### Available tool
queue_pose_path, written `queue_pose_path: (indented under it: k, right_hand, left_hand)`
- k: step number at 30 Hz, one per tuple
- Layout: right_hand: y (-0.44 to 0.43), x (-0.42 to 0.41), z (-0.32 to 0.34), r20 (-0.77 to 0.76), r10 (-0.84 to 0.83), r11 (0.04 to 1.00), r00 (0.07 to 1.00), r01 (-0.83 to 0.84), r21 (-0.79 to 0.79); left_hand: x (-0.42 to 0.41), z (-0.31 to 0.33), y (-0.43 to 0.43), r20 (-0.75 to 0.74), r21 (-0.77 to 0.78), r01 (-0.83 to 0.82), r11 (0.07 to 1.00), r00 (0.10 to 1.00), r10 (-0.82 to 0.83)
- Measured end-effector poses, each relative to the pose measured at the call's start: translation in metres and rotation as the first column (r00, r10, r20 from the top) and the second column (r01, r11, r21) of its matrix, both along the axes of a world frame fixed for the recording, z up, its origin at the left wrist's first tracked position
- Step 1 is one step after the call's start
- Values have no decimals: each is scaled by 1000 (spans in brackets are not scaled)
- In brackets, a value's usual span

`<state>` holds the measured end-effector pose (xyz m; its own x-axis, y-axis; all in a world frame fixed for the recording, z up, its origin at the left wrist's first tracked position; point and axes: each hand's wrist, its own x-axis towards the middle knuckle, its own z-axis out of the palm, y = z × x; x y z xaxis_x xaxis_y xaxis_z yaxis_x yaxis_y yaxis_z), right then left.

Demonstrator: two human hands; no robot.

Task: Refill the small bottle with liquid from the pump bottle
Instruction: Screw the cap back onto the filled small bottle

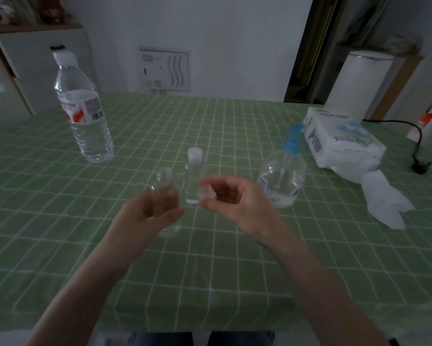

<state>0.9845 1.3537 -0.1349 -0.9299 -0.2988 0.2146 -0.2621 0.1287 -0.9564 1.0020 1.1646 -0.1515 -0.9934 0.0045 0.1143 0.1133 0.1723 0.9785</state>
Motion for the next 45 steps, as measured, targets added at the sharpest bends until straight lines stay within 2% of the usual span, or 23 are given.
queue_pose_path:
  k: [5, 8, 24, 39, 45]
  right_hand:
    - [-1, 1, 6, -19, -7, 995, 1000, 5, -95]
    - [2, 2, 9, -34, 4, 996, 999, -7, -93]
    - [8, 6, 25, -90, 96, 991, 991, -104, -88]
    - [13, 3, 36, -142, 187, 979, 972, -172, 109]
    - [14, 1, 40, -170, 193, 974, 966, -168, 152]
  left_hand:
    - [21, -3, 14, 22, 63, 48, 997, 999, -49]
    - [26, -6, 20, 21, 72, 65, 995, 998, -66]
    - [28, -8, 25, 12, -26, 183, 983, 983, -183]
    - [27, 0, 18, 55, -87, 229, 969, 973, -225]
    - [25, 3, 18, 81, -51, 253, 966, 965, -249]
